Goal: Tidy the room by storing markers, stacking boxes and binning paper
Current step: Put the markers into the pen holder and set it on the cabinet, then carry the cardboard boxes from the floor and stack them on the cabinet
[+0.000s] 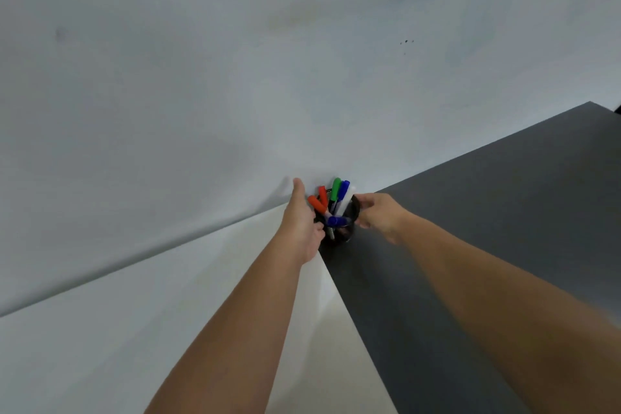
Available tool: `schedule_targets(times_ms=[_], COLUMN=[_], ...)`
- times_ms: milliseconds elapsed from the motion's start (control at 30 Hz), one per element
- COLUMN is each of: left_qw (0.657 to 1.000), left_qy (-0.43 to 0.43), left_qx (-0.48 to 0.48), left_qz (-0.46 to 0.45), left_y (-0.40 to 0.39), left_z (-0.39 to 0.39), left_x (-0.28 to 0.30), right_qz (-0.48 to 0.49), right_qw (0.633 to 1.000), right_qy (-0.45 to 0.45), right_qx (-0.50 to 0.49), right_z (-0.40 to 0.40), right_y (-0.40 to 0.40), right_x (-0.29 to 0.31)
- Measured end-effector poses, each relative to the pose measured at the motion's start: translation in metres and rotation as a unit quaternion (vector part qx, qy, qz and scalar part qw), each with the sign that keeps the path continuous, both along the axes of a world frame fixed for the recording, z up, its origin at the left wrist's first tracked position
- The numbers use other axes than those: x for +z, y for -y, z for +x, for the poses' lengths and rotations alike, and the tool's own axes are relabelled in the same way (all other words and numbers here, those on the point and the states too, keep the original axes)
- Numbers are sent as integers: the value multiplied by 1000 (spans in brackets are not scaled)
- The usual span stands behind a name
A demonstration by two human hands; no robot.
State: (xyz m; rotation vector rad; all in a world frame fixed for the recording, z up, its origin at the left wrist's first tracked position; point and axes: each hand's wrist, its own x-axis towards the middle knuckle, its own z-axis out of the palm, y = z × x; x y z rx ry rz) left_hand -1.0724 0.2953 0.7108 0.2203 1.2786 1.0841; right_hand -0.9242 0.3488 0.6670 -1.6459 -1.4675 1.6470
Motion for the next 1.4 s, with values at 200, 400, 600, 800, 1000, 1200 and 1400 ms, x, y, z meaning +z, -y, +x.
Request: schedule_targets(times_ms=[200, 400, 600, 800, 1000, 1200, 1400], left_qw=[997, 999, 973, 928, 872, 850, 844], left_qy=[-25, -10, -74, -141, -158, -166, -181], left_qx=[66, 32, -220, -337, -454, -497, -502], left_qz=[-19, 3, -6, 66, 89, 56, -48], left_y=[-1, 53, 121, 175, 293, 404, 458], left_z=[11, 41, 106, 204, 313, 398, 421], left_x=[2, -11, -27, -8, -18, -66, -126], right_qz=[-16, 5, -37, -75, -90, -125, -153], right_qw=[999, 998, 997, 941, 857, 829, 835], right_qy=[-24, 47, 34, -70, -69, -26, 42], right_qx=[30, 29, -66, -322, -502, -545, -526], right_z=[-2, 36, 138, 280, 403, 486, 518], right_y=[3, 34, 115, 250, 422, 561, 623], right_x=[-2, -2, -4, -7, -21, -42, -74])
